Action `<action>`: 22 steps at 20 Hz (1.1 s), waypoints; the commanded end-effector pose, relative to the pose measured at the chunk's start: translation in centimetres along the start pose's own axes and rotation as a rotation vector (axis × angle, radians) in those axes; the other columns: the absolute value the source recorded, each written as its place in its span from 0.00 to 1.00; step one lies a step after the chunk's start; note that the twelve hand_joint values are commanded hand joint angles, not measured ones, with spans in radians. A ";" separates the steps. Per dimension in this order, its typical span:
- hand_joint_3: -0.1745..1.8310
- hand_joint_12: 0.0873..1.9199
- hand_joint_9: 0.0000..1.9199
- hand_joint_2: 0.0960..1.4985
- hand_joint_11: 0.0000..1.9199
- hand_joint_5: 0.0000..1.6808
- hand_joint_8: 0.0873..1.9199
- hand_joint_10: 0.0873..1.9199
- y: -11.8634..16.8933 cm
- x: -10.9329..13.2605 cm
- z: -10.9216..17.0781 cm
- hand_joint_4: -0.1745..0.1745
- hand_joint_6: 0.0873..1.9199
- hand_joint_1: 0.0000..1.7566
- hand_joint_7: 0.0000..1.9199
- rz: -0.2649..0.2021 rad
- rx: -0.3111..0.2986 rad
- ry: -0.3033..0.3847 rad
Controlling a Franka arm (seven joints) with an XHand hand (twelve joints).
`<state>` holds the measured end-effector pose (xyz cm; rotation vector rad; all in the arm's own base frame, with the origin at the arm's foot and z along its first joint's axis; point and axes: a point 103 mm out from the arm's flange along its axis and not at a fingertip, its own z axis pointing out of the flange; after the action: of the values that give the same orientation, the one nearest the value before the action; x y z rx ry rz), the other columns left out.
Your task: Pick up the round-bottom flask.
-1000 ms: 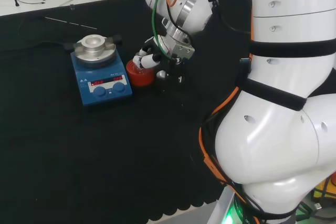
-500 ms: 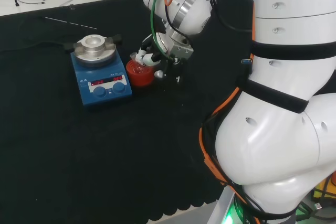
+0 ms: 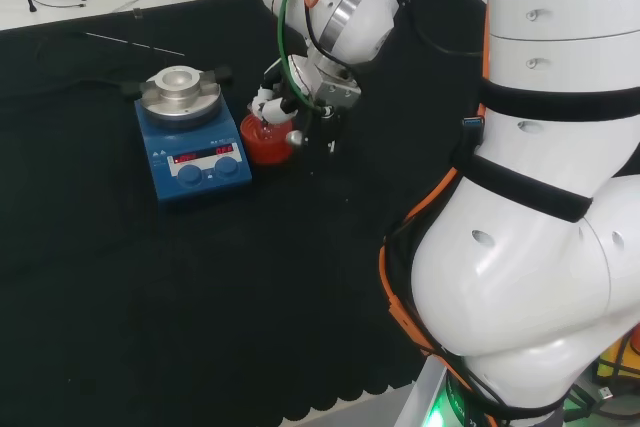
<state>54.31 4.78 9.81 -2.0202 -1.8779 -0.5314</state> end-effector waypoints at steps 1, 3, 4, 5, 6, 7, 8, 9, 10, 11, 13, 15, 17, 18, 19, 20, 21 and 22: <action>0.33 0.68 0.36 0.50 0.12 0.59 0.26 0.23 -0.2 -0.6 -0.2 0.84 0.46 0.59 0.29 -0.004 0.030 0.002; 0.41 0.68 0.34 0.40 0.10 0.49 0.26 0.24 -0.2 -0.6 -0.1 0.59 0.44 0.58 0.27 -0.003 0.028 0.002; 0.44 0.68 0.33 0.36 0.09 0.45 0.26 0.24 -0.1 -0.6 -0.1 0.53 0.44 0.57 0.26 -0.005 0.031 0.001; 0.46 0.68 0.32 0.34 0.08 0.41 0.27 0.24 -0.1 -0.6 -0.1 0.49 0.43 0.57 0.25 -0.005 0.031 -0.001; 0.47 0.69 0.31 0.33 0.07 0.39 0.27 0.25 -0.1 -0.7 -0.1 0.47 0.42 0.56 0.24 -0.005 0.031 -0.004; 0.47 0.69 0.30 0.32 0.06 0.37 0.27 0.25 0.0 -0.6 -0.1 0.46 0.41 0.56 0.23 -0.003 0.029 -0.007; 0.47 0.69 0.29 0.31 0.06 0.35 0.27 0.25 0.0 -0.7 0.0 0.45 0.40 0.56 0.23 -0.002 0.030 -0.008; 0.47 0.69 0.29 0.30 0.05 0.33 0.28 0.26 0.1 -0.7 0.0 0.44 0.39 0.55 0.22 -0.002 0.031 -0.008; 0.47 0.69 0.28 0.30 0.04 0.32 0.28 0.27 0.1 -0.7 0.0 0.44 0.38 0.55 0.21 -0.002 0.033 -0.009; 0.47 0.69 0.27 0.30 0.04 0.32 0.28 0.27 0.1 -0.7 0.1 0.43 0.38 0.55 0.21 -0.003 0.035 -0.009; 0.47 0.69 0.27 0.30 0.04 0.31 0.28 0.27 0.1 -0.7 0.4 0.43 0.37 0.55 0.21 -0.005 0.043 -0.006; 0.47 0.69 0.27 0.30 0.03 0.31 0.28 0.27 0.2 -0.6 0.9 0.43 0.37 0.55 0.20 -0.005 0.048 -0.008; 0.47 0.69 0.27 0.30 0.03 0.32 0.28 0.27 0.1 -0.7 1.1 0.44 0.37 0.55 0.20 -0.007 0.055 -0.006; 0.47 0.69 0.27 0.30 0.03 0.33 0.28 0.27 0.1 -0.8 1.2 0.44 0.37 0.54 0.20 -0.008 0.058 -0.005; 0.47 0.69 0.27 0.30 0.03 0.34 0.28 0.27 0.1 -0.7 1.5 0.44 0.37 0.54 0.20 -0.014 0.061 -0.013; 0.46 0.69 0.27 0.30 0.03 0.35 0.28 0.28 0.1 -0.7 1.6 0.45 0.38 0.54 0.20 -0.018 0.065 -0.022; 0.46 0.69 0.26 0.30 0.03 0.36 0.28 0.28 0.1 -0.6 1.7 0.45 0.38 0.54 0.20 -0.018 0.068 -0.020; 0.46 0.69 0.26 0.30 0.03 0.36 0.29 0.28 0.1 -0.6 1.7 0.45 0.38 0.54 0.20 -0.016 0.069 -0.016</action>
<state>54.37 4.75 8.22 -1.9800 -1.8906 -0.4593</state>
